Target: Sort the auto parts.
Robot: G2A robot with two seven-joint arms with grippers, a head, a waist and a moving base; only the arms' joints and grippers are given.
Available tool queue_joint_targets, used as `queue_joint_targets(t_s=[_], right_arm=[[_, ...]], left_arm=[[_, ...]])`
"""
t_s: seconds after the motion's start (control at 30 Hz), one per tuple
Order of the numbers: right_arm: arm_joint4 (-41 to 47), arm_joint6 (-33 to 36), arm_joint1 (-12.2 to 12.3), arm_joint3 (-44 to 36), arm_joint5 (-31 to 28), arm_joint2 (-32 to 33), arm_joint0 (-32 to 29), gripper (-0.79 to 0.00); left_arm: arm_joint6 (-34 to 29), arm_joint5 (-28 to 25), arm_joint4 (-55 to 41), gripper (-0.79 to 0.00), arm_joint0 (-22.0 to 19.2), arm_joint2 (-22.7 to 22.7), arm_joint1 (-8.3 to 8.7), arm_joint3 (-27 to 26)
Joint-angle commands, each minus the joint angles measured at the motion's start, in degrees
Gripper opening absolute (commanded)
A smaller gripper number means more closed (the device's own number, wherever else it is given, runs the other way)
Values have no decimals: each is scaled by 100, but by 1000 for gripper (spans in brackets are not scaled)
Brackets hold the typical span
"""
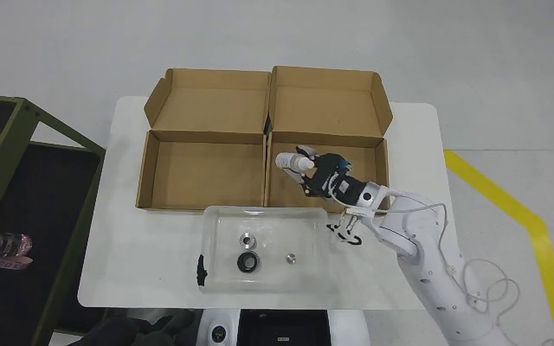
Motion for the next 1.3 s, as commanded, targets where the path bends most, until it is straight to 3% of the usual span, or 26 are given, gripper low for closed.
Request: queue_joint_targets(t_s=[0.0, 0.6, 1.13, 1.2, 1.23, 1.27], right_arm=[[97, 131, -14, 143, -8, -45, 123, -785], [871, 1081, -208, 1529, -12, -659, 1206, -785], [912, 1465, -387, 2520, 101, -1139, 1897, -782], [878, 1491, -400, 2573, 123, -1168, 1944, -653], [862, 1500, -406, 2586, 132, -1181, 1959, -449], [860, 1500, -411, 2598, 137, -1190, 1969, -52]], left_arm=[[0, 0, 0, 0, 0, 0, 0, 0], [0, 0, 0, 0, 0, 0, 0, 0], [0, 0, 0, 0, 0, 0, 0, 0], [0, 0, 0, 0, 0, 0, 0, 0], [0, 0, 0, 0, 0, 0, 0, 0], [0, 0, 0, 0, 0, 0, 0, 0]])
